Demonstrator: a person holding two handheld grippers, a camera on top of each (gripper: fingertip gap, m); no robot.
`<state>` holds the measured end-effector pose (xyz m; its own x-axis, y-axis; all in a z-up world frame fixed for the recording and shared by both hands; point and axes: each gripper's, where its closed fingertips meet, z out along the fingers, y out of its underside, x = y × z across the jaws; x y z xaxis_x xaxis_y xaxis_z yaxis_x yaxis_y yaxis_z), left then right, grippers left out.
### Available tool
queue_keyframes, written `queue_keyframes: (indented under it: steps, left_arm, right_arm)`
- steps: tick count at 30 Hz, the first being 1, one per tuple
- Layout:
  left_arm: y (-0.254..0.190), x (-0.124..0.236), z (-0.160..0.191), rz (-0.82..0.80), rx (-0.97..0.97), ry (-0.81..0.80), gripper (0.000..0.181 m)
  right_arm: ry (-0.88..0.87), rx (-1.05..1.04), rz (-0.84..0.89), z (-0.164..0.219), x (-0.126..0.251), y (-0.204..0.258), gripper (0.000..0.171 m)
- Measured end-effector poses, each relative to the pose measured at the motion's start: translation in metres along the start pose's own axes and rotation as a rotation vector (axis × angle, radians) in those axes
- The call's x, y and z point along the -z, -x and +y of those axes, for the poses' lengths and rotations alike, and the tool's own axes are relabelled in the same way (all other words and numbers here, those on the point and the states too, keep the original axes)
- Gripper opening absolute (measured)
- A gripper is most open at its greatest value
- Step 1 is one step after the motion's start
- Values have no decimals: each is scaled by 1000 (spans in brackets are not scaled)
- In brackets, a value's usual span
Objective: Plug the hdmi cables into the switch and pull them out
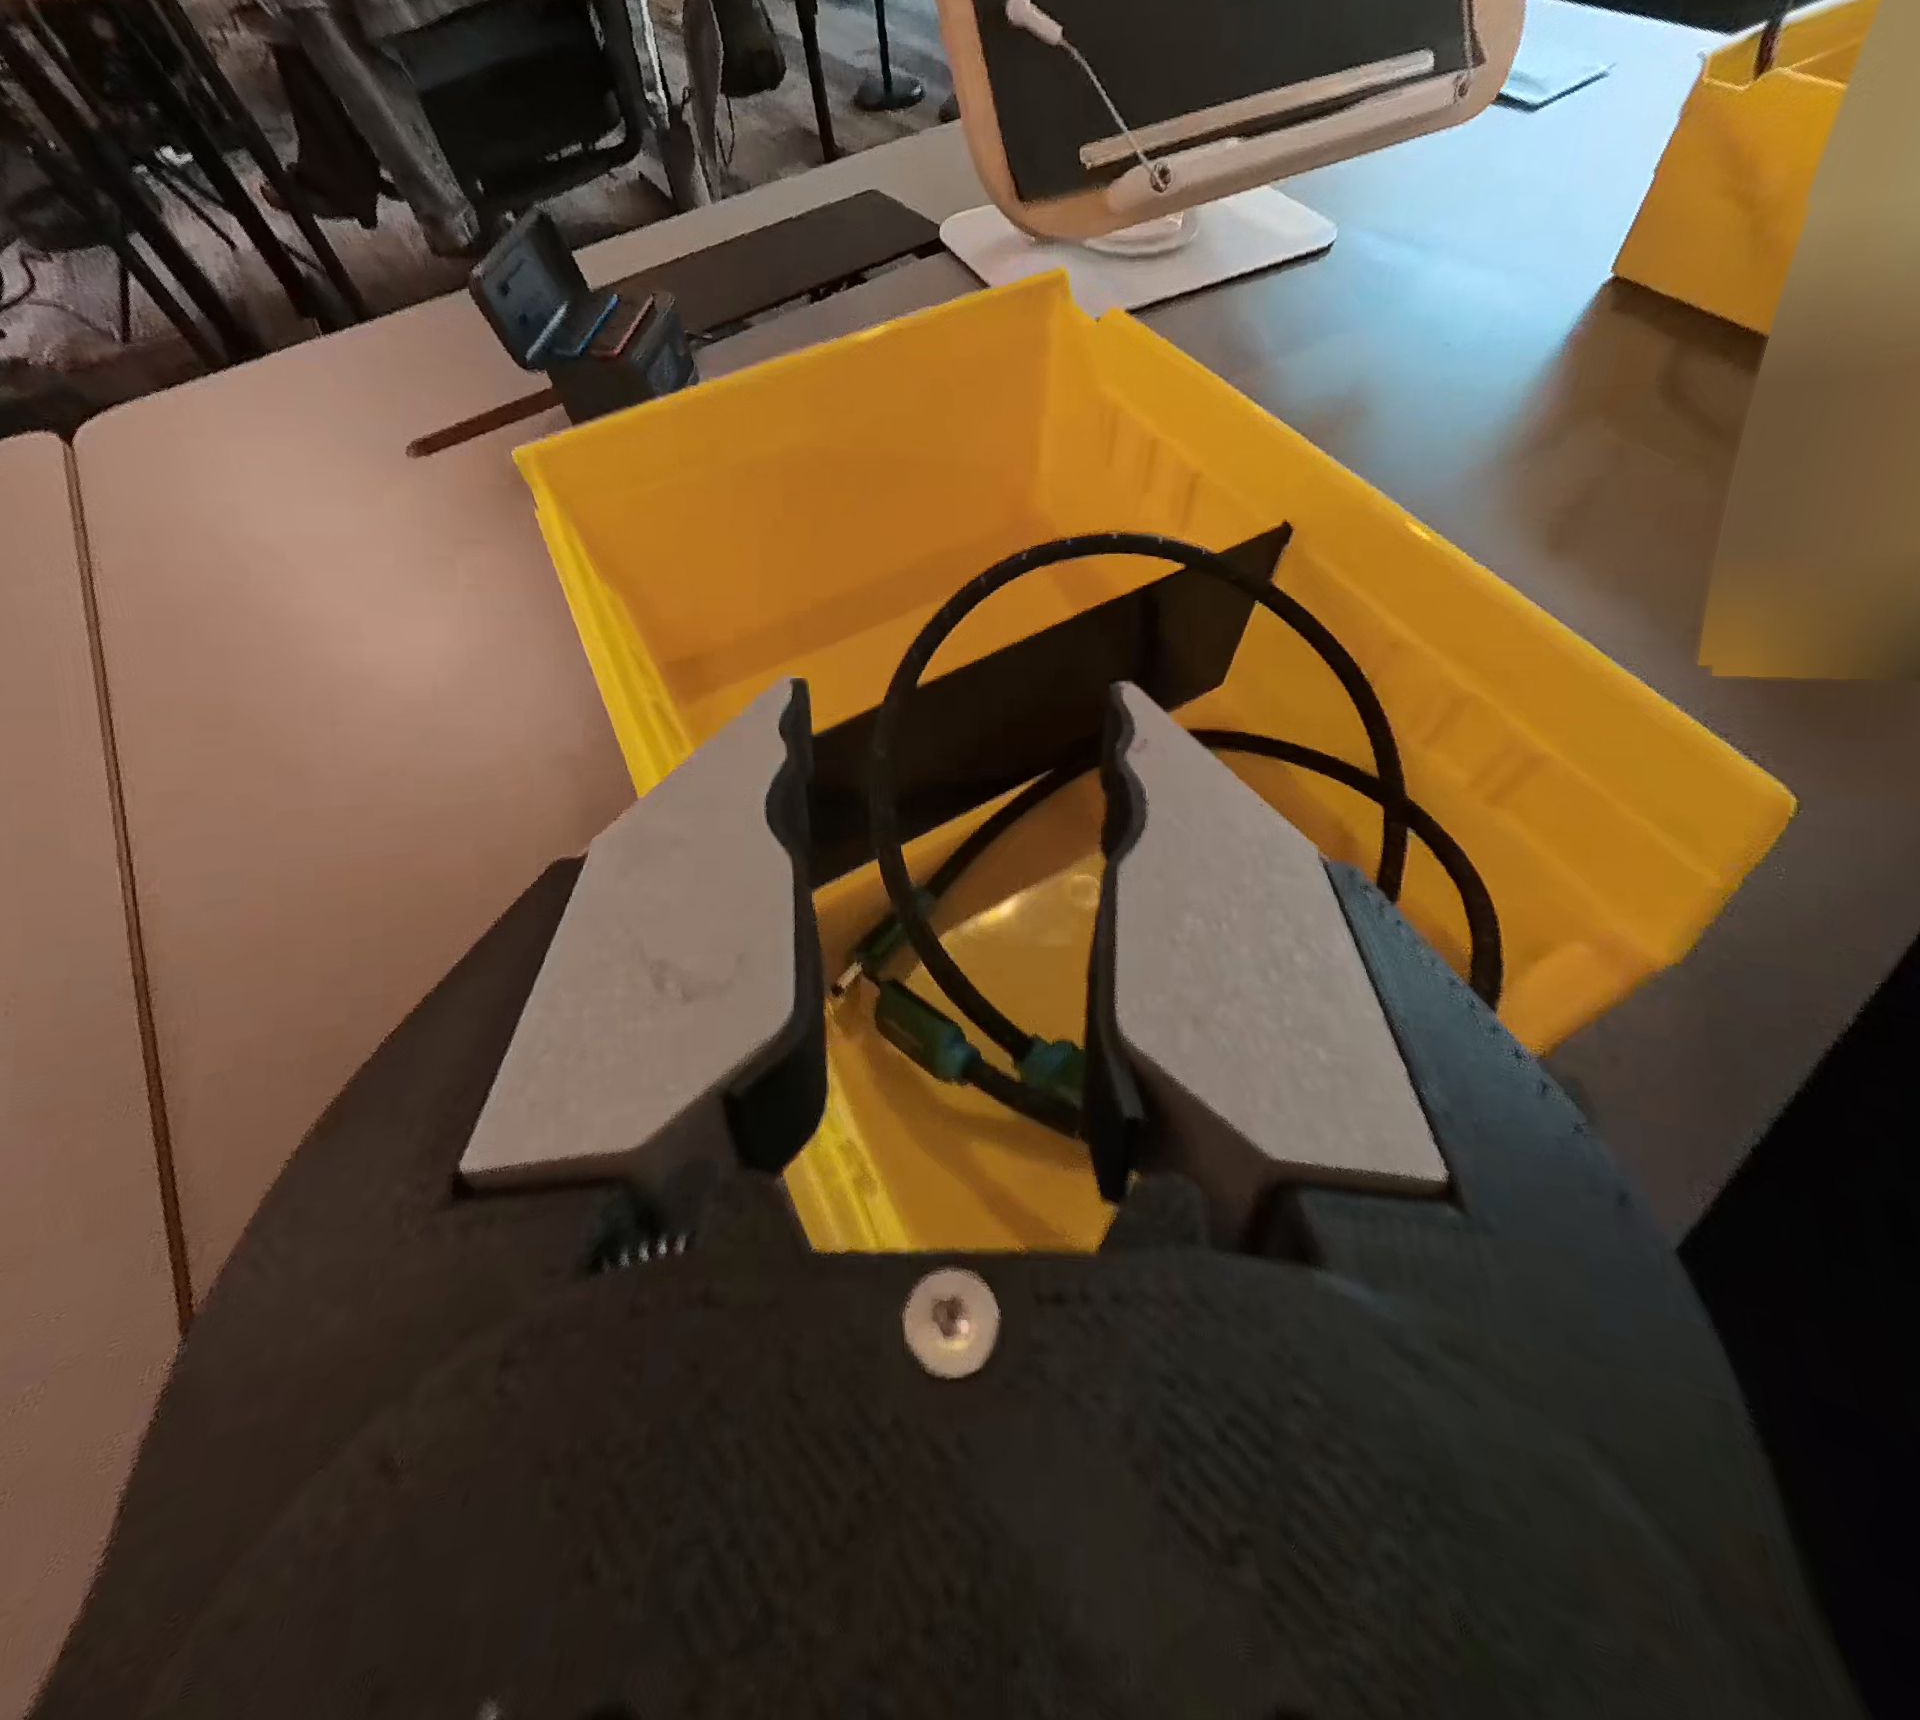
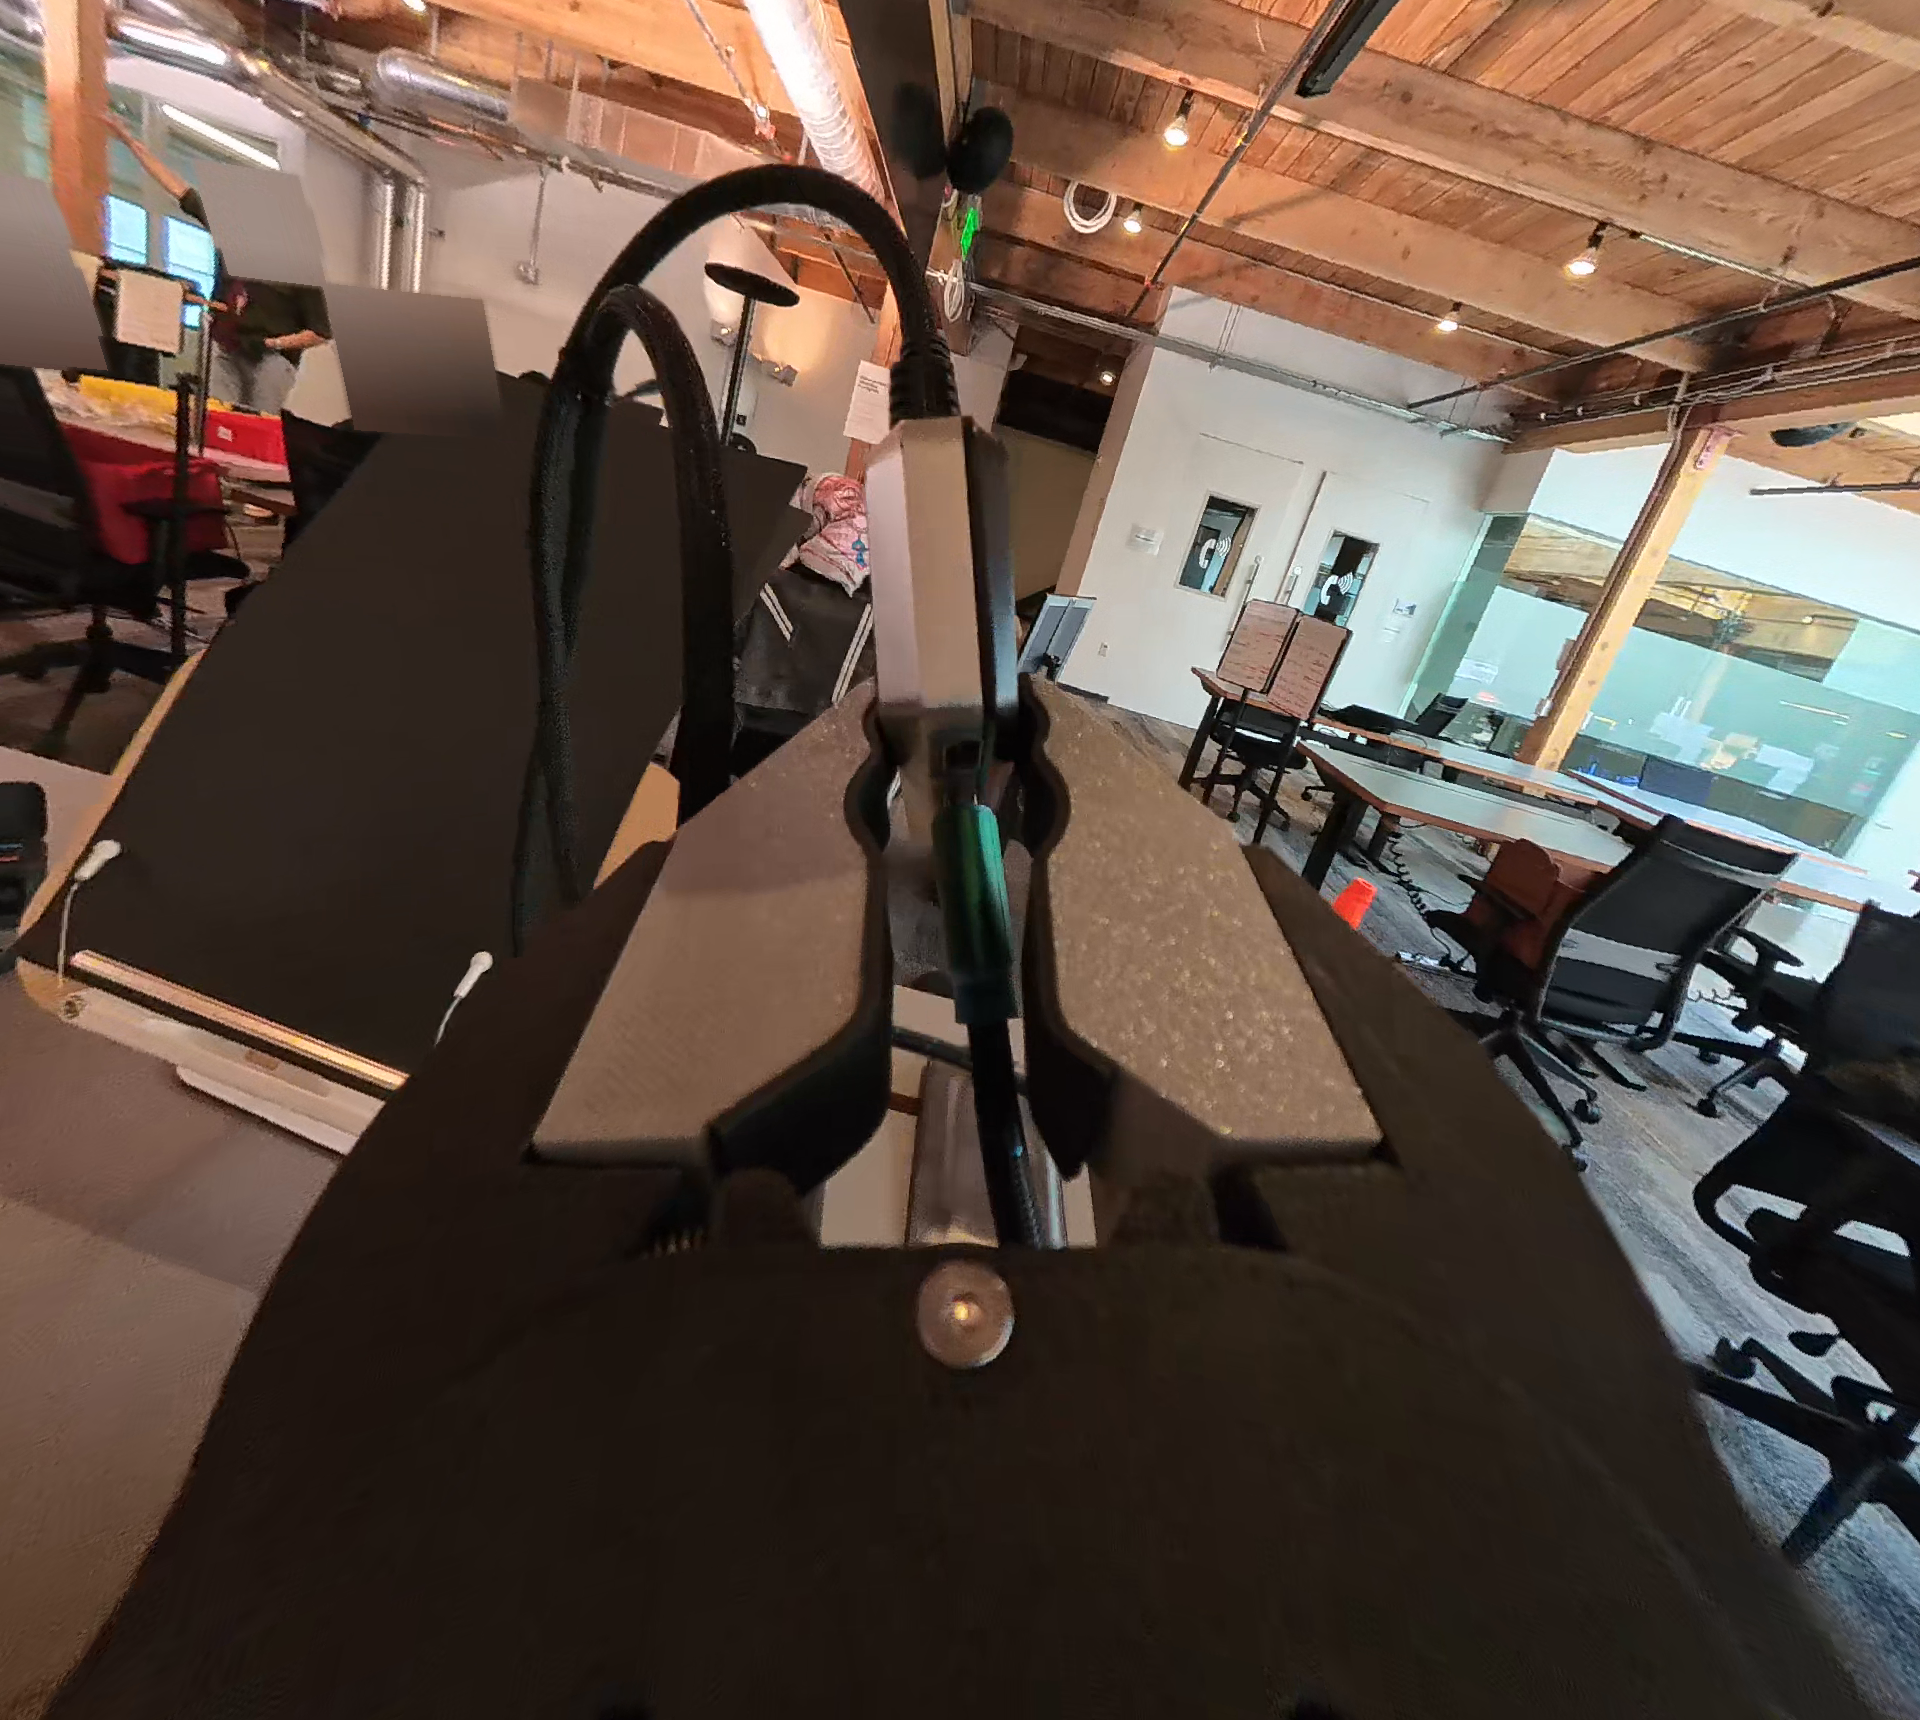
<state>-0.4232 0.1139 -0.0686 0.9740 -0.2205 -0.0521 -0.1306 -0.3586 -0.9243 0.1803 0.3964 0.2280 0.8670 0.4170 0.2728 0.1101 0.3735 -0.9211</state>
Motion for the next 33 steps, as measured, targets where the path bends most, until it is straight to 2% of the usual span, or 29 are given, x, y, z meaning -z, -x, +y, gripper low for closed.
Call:
queue_keyframes:
  steps: [3,6,9,12,16,25,33]
  left_arm:
    - [0,-4,-12,9,-20,-23,54]
    - [-1,0,-20,-8,-62,26,56]
    - [-7,9,-36,-22,-77,-21,51]
    - [-15,12,-38,-24,-33,-34,48]
    - [-25,12,-23,-56,-40,12,48]
    - [-41,19,-28,-60,-54,-24,46]
    - [-31,-1,-31,-30,-30,-2,46]
  right_arm:
    - [35,-49,-30,11,-10,-5,19]
    - [123,-81,-103,37,-24,0,19]
    - [159,-54,-148,49,-29,10,19]
    - [124,-21,-157,37,-23,12,19]
    - [65,-33,-154,19,-11,1,19]
    - [79,-50,-152,3,21,-40,19]
    - [152,46,-67,17,34,-35,19]
